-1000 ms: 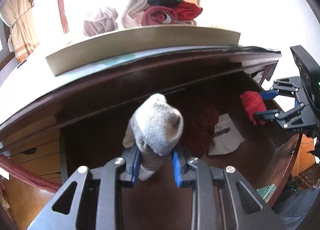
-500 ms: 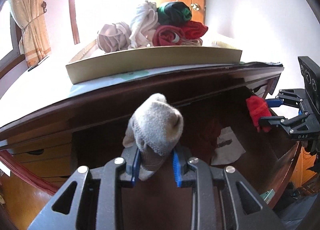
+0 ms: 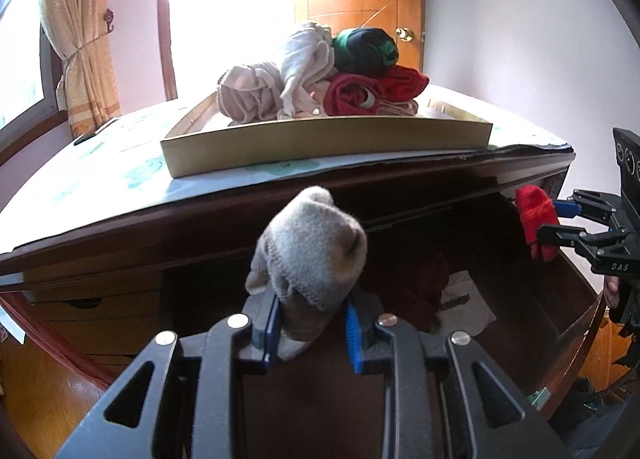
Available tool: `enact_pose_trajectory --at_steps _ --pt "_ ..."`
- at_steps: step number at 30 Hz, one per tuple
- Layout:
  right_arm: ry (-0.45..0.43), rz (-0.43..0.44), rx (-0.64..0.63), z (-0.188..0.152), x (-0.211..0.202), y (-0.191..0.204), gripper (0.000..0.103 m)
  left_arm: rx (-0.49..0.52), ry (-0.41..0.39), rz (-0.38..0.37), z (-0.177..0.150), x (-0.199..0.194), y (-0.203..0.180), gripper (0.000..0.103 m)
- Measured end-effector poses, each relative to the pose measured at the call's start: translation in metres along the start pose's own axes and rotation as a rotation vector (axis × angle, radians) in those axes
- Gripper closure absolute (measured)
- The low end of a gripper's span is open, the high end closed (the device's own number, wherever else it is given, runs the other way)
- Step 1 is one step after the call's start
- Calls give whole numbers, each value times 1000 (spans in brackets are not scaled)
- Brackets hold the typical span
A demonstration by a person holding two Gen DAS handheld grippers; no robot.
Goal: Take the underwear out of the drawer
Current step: 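Lift the red sock and beige sock out of the drawer with both grippers, then carry the red sock and beige sock over the beige tray with both grippers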
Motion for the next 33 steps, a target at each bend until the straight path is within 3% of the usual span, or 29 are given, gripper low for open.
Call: enact_pose_trajectory --at_steps 14,24,33 --pt "-86 -9 -12 1 -7 11 56 -21 -46 69 -1 -8 3 78" --pt "-117 13 20 5 -7 12 56 -20 -48 85 0 -11 2 78" --pt "-140 21 -19 3 -4 41 56 -13 -57 73 4 -12 -19 78"
Point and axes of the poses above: each gripper's, at about its wrist camera, not at the fingertips, and x roughly the way its jaws point, y to its left, z to its top, the point moved 3 cm from there along x, roughly the way its jaws point, and after that the axes turned 12 degrees about x, right-handed, at the moved point
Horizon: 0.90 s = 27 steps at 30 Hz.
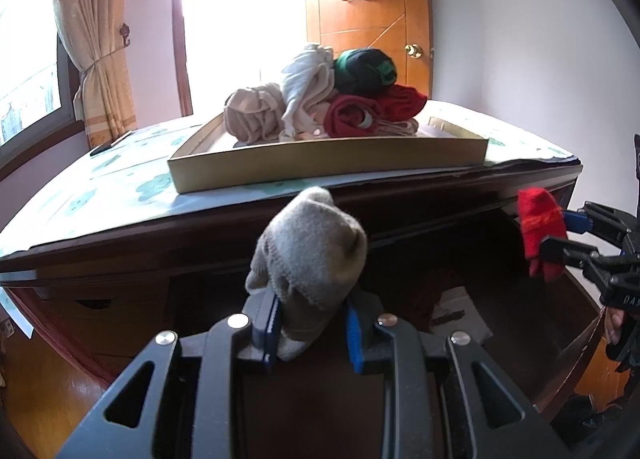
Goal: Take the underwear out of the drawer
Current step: 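Carry the red sock and beige sock over the beige tray with both grippers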
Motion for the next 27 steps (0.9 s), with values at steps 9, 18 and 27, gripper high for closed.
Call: enact_pose_trajectory --at_steps 9,18,27 --pt "-52 3 -8 0 -5 11 56 -32 -30 27 2 -6 1 78" --pt "-103 0 1 0 -9 8 56 -40 -73 55 3 -12 -2 78" --pt "-145 5 -6 -2 -15 10 56 -38 -113 81 4 -16 -4 78"
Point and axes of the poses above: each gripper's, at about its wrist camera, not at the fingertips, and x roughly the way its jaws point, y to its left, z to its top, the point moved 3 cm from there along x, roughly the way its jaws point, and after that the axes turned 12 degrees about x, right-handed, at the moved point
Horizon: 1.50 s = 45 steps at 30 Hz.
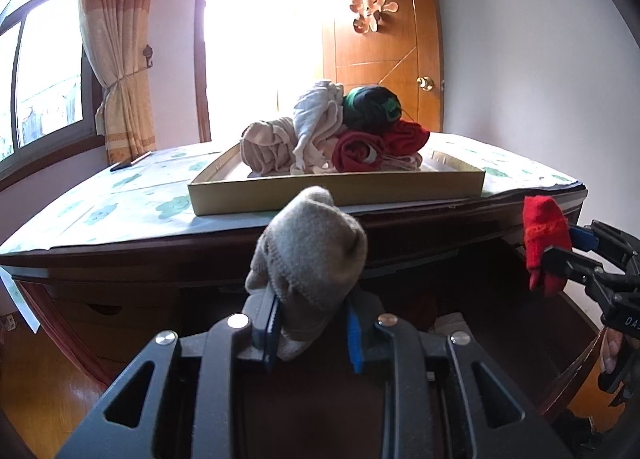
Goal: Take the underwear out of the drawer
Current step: 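Carry the red sock and beige sock over the beige tray with both grippers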
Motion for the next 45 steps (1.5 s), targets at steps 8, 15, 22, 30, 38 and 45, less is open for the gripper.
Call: enact_pose_trajectory --at_steps 8,15,22,30,38,45 --pt "-39 14 -16 0 -7 3 56 9 -50 -2 2 -7 -6 78" --pt "-80 28 -22 1 -13 3 56 8 -84 -3 3 -13 -11 78" --pt "-128 39 -14 2 -18 2 56 3 -118 10 7 -15 -11 78" --pt "-135 58 -15 12 -20 7 56 33 -142 15 21 -18 -17 78" --pt "-147 78 -3 24 -21 9 56 36 -145 8 31 -19 -18 78" --pt "-142 81 14 30 -20 6 56 42 -133 -13 44 -16 -20 78"
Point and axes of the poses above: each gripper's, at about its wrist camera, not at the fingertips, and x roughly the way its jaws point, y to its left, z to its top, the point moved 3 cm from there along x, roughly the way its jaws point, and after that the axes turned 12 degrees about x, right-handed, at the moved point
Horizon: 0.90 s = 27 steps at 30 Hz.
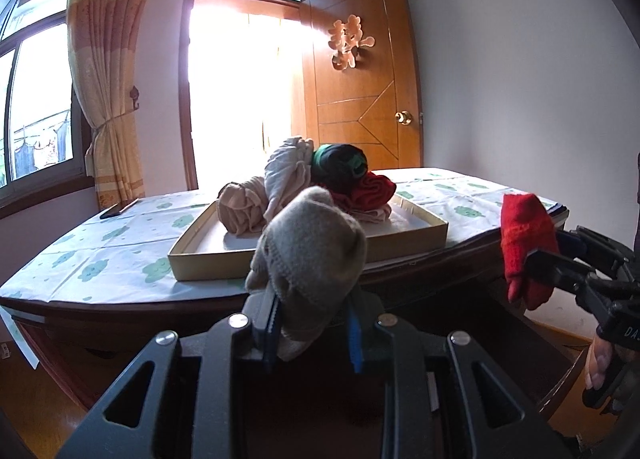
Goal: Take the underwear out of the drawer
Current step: 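Carry the red sock and beige sock over the beige tray with both grippers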
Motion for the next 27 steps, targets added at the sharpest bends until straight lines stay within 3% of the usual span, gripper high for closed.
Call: enact_pose_trajectory --at_steps 27 --pt "71 -15 54 37 15 -22 56 8 79 -55 52 36 6 78"
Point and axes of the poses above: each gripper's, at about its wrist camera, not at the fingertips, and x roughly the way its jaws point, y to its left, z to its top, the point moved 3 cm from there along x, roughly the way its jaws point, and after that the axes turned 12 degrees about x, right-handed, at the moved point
